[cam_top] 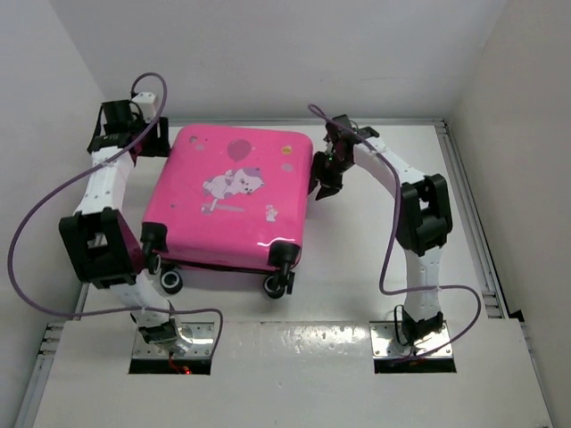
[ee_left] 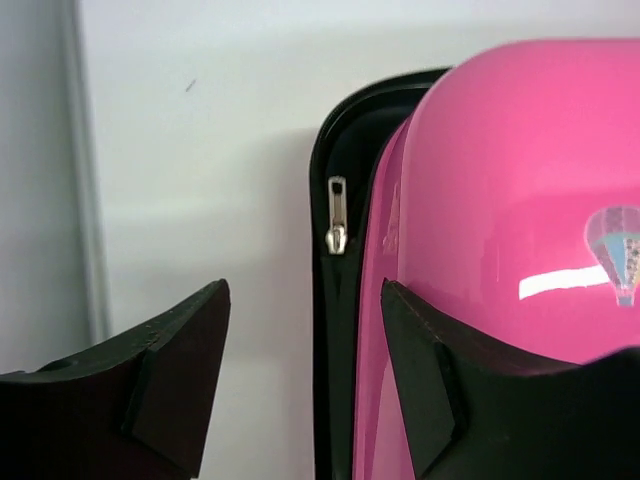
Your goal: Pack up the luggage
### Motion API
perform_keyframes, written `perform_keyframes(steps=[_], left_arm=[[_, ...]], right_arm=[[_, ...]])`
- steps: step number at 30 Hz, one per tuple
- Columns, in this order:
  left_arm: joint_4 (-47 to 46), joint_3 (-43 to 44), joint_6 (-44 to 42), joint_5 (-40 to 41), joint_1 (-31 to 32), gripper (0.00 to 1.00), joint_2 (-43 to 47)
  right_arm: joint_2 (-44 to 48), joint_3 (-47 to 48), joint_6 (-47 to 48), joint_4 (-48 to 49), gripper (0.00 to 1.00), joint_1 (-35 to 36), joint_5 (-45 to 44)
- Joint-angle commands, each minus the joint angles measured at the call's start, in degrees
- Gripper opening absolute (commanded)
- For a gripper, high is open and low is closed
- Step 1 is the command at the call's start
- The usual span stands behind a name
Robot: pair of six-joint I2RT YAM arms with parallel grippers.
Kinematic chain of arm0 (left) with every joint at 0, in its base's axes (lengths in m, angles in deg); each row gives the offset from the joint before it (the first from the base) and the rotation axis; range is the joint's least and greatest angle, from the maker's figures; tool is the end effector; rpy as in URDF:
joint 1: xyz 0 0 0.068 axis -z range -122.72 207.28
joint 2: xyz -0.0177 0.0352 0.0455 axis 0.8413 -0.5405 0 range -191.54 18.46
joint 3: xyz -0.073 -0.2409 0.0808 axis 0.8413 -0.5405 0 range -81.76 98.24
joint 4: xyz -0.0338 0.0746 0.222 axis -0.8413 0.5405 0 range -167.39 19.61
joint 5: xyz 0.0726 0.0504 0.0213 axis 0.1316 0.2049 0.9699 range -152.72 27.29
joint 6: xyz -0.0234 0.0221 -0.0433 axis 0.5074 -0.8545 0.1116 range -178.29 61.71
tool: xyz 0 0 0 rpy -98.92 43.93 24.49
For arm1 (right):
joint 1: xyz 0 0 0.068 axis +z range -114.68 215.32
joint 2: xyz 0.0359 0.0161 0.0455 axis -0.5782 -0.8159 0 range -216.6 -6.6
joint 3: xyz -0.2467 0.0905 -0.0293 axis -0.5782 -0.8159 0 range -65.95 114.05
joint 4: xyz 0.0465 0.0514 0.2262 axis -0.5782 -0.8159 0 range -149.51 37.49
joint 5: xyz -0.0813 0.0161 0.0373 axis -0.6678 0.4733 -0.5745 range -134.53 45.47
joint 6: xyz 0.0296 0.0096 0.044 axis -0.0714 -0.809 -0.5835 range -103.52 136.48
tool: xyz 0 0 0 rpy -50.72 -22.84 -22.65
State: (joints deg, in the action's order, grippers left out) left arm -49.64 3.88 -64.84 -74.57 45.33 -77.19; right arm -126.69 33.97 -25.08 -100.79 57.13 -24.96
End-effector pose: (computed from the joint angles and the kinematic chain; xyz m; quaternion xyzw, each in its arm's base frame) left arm 0.3504 0.0667 0.3220 0.0032 0.8942 -0.0211 0.4471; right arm 0.3790 0.1645 0.2155 0.1347 0.9592 0.2388 0.0692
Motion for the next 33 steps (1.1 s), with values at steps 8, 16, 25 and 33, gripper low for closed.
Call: perform_keyframes(steps=[8, 16, 25, 33], left_arm=[[-3.1, 4.4, 24.5, -36.1, 15.4, 0.75, -14.0], [5.3, 0.1, 16.2, -19.9, 6.2, 0.77, -3.7], [10.6, -17.4, 6.8, -18.3, 5.2, 0.74, -0.8], [4.1, -15.3, 15.2, -21.5, 8.9, 0.74, -1.3]], right_arm=[[-1.9, 17.0, -5.6, 24.4, 0.44, -4.4, 16.7], [-3.0, 16.9, -4.5, 27.0, 0.46, -7.1, 18.8], [-3.5, 24.6, -6.7, 29.5, 0.48, -4.9, 20.7], [-4.3, 26.7, -6.4, 30.2, 0.51, -3.3, 18.9]])
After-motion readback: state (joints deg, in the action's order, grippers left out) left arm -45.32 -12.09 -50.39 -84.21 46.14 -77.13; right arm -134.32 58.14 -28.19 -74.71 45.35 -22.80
